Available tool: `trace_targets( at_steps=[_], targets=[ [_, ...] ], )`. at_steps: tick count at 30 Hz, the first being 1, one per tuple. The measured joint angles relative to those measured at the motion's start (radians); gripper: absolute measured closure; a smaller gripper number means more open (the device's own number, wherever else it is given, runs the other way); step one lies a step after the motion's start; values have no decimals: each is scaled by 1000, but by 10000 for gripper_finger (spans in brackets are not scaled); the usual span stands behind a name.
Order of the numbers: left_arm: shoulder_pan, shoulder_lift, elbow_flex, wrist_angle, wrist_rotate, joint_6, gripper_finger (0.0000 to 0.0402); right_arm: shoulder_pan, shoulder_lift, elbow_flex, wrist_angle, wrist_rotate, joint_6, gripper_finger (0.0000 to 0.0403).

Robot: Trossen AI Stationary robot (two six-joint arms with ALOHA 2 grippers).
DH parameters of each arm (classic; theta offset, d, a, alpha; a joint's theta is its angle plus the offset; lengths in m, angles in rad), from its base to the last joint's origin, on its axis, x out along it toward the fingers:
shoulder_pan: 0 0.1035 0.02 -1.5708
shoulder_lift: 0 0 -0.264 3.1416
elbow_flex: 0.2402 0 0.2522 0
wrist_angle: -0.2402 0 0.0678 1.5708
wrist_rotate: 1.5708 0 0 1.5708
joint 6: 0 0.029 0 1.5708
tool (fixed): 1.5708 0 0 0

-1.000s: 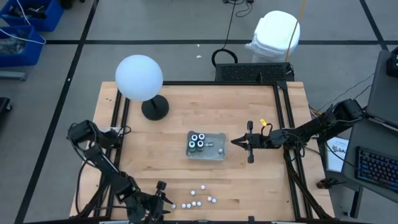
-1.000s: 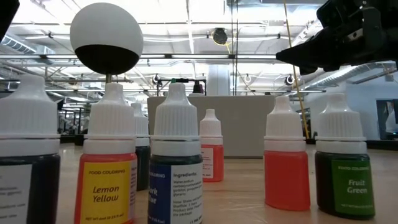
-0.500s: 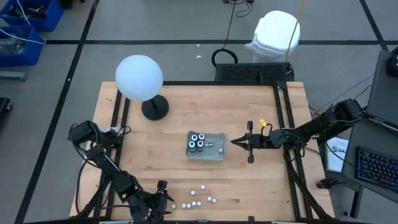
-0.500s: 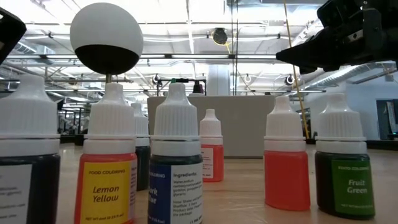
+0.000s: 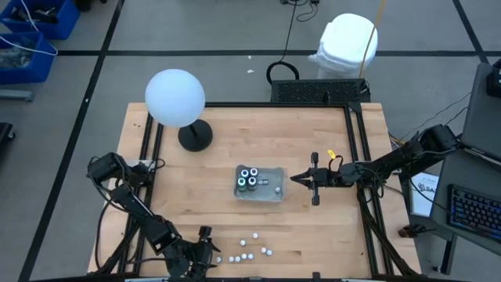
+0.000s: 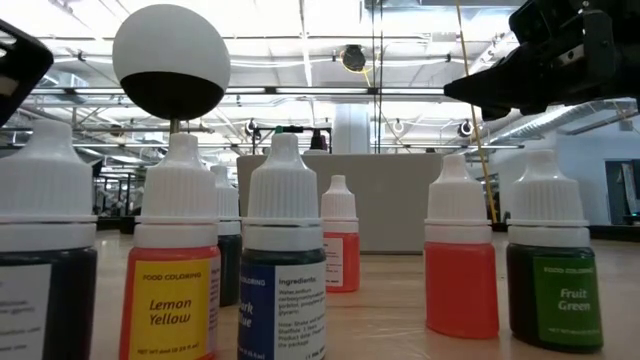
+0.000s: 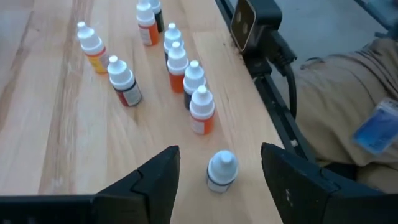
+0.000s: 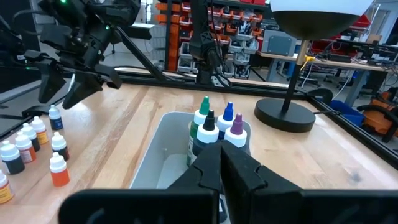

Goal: Pick & Place food coloring
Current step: Put the small blue food coloring bottle into the gray bin

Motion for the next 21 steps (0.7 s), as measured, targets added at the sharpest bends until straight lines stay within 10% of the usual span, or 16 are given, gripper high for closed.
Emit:
trace_targets(
  at_steps=[21],
  targets=[
    [36, 64, 0, 46, 104, -44, 172, 0, 0, 0, 0, 0, 0, 401]
  ],
)
